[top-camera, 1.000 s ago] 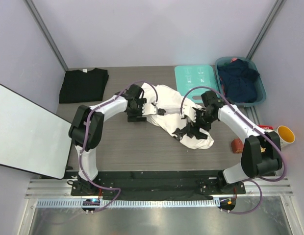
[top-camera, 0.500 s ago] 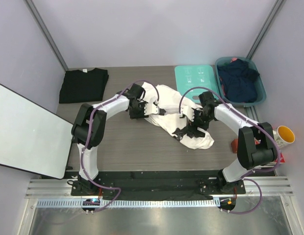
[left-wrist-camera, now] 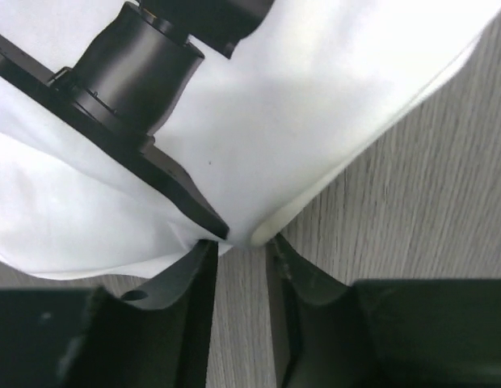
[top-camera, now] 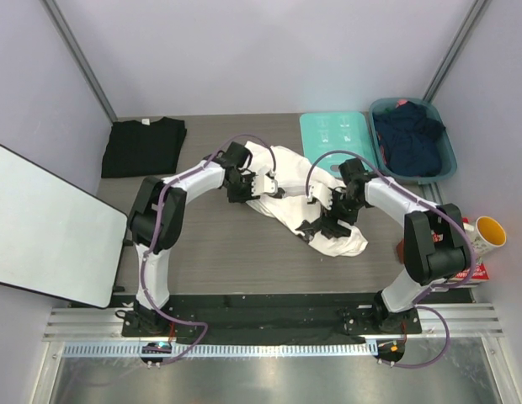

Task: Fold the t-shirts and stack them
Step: Flatten the tshirt out

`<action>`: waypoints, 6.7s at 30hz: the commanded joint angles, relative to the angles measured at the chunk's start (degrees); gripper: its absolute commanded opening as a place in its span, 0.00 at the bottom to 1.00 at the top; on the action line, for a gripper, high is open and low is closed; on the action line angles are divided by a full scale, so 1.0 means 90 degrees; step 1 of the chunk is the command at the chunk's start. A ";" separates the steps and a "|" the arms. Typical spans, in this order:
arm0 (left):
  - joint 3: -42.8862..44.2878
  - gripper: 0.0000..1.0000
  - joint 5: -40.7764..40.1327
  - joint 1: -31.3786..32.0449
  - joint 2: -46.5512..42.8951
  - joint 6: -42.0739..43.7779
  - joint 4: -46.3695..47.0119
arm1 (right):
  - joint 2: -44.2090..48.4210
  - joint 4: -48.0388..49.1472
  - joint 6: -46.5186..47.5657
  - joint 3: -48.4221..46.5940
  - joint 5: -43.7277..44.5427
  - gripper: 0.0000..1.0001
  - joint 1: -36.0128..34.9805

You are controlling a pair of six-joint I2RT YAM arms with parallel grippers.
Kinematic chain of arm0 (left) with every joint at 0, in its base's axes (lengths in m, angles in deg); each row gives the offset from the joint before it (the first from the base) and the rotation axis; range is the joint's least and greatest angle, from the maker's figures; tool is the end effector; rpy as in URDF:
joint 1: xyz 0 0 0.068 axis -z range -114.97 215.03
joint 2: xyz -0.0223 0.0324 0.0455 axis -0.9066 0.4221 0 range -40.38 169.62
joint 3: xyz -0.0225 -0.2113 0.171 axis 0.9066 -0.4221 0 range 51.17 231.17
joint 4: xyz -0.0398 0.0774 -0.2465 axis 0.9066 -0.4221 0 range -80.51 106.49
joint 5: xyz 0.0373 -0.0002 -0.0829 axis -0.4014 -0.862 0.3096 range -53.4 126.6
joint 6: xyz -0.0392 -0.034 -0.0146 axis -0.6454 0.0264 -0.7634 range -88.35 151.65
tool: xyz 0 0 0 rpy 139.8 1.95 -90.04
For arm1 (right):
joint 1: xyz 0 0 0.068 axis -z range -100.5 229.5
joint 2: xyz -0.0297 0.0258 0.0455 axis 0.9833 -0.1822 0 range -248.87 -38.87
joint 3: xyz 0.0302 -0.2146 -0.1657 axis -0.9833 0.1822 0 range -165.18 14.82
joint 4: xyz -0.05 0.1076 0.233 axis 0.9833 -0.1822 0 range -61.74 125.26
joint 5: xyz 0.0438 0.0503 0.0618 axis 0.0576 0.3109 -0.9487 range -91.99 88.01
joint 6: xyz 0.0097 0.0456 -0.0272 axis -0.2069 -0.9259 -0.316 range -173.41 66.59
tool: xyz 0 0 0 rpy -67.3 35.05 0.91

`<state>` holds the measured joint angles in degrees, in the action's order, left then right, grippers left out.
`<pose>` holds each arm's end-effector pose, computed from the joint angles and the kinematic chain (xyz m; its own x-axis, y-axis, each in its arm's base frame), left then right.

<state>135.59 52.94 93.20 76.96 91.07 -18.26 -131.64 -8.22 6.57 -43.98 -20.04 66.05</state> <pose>0.3659 -0.2073 0.1652 0.0563 0.9070 -0.4174 0.9804 0.0289 0.1949 0.2822 0.0788 0.1847 -0.2267 -0.9007 -0.3705 -0.9654 0.2581 -0.0369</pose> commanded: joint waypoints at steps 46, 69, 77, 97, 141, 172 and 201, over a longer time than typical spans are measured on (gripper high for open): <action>-0.0239 0.00 -0.0850 -0.1723 -0.4824 0.0615 0.0139 | 0.2201 0.2110 0.1147 -0.1639 0.0825 0.01 0.1143; -0.2279 0.00 -0.1218 -0.2318 -0.5871 0.1172 0.1133 | 0.1452 -0.0513 0.3227 -0.2276 -0.1277 0.01 0.1153; -0.2525 0.00 -0.2274 -0.2319 -0.4318 0.0489 0.3361 | 0.0767 0.5816 0.1688 -0.0292 0.0137 0.42 0.0909; -0.3257 0.71 -0.0644 -0.2163 -0.5225 0.0575 0.1390 | 0.1550 0.0124 0.1304 -0.0761 -0.1618 0.72 -0.0282; -0.3697 0.66 -0.0898 -0.1977 -0.4689 0.0136 0.1458 | -0.1352 0.2010 0.0073 -0.1933 -0.0945 0.32 -0.1581; -0.3971 0.66 -0.0907 -0.2270 -0.3302 0.0849 0.2503 | -0.1547 0.2029 0.0112 -0.2255 -0.0622 0.05 -0.1581; -0.3091 0.69 -0.0390 -0.2612 -0.3291 0.1191 0.0979 | -0.1704 0.2087 0.0151 -0.2372 -0.0466 0.04 -0.1581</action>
<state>105.69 46.27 70.09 50.66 101.36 -6.56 -146.92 9.57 7.60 -62.87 -24.34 52.06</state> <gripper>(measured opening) 0.685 0.053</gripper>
